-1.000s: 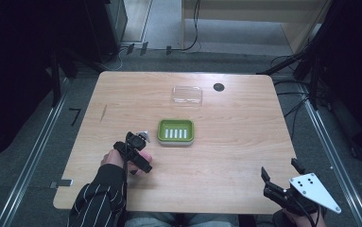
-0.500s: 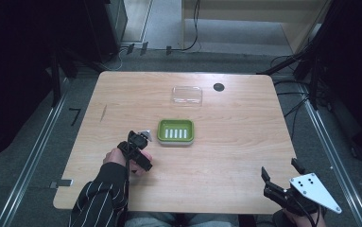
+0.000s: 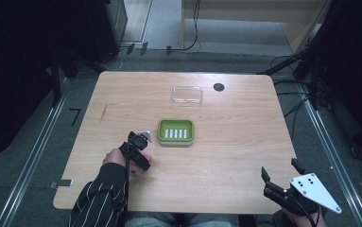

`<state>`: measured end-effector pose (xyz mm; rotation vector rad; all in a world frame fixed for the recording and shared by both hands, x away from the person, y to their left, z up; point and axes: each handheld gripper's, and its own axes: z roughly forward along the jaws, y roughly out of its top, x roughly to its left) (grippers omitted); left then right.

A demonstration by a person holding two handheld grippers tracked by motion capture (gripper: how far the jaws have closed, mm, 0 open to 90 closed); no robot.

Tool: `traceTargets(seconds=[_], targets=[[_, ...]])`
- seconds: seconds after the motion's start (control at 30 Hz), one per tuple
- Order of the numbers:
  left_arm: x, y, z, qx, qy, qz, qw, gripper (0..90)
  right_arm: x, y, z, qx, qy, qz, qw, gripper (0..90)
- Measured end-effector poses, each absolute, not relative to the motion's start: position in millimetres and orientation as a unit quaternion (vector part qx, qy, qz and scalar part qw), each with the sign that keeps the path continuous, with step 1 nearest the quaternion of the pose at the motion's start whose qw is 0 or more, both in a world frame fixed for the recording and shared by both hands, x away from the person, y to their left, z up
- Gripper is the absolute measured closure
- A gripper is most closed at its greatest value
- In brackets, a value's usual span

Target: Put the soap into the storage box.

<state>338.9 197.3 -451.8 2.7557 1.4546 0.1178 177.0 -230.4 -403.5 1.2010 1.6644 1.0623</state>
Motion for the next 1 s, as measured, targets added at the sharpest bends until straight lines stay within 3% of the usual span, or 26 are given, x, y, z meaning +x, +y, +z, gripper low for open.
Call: traceTargets(seconds=[0.33,1.0], targets=[[338.2,197.9,-451.7,0.886,0.462,0.034,0.019,37.8,177.1,-230.5,-403.5,0.476,0.659,0.42,0.403,13.5],[338.5,205.5,-448.3,0.894,0.445,0.044,0.024,38.7,177.5,-232.2,-403.6,0.475,0.661,0.426,0.395,13.5]])
